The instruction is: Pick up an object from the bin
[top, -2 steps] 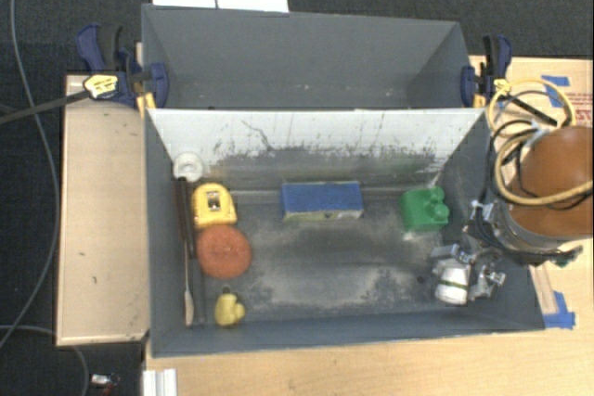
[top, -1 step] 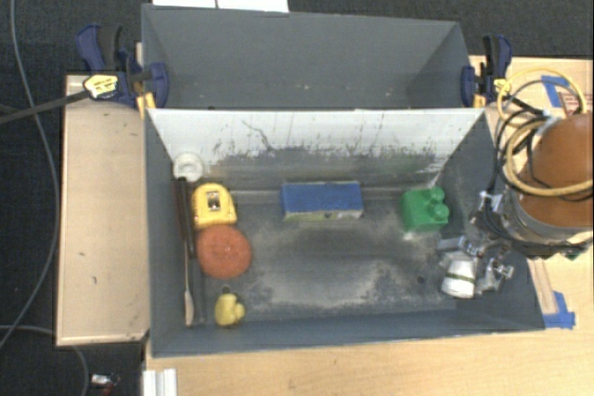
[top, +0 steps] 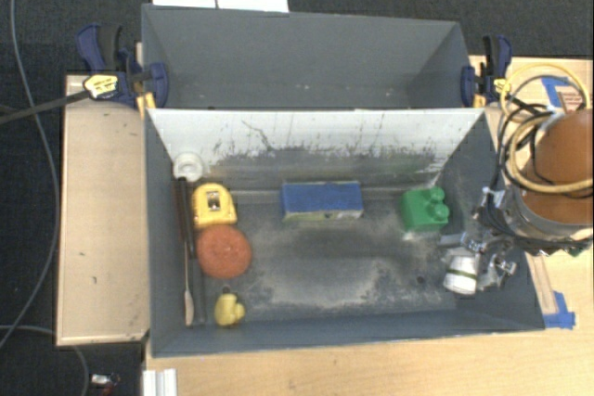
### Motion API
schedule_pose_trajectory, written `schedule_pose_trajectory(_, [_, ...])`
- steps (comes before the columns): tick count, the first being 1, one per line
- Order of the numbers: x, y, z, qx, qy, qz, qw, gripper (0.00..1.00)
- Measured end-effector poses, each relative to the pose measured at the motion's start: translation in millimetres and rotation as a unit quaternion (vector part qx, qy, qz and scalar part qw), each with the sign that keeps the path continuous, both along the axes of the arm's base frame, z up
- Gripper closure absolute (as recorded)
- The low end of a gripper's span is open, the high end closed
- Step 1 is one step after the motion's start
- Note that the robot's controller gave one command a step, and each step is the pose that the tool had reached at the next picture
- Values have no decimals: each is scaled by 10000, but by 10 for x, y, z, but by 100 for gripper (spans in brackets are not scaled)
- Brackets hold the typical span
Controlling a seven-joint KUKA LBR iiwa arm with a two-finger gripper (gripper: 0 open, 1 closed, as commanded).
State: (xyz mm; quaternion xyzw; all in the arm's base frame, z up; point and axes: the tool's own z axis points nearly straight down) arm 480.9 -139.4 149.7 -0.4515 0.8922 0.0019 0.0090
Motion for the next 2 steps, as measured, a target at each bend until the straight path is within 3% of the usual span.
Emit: schedule_pose_trajectory(2, [-16,16,433,27,49,-18,10000,100])
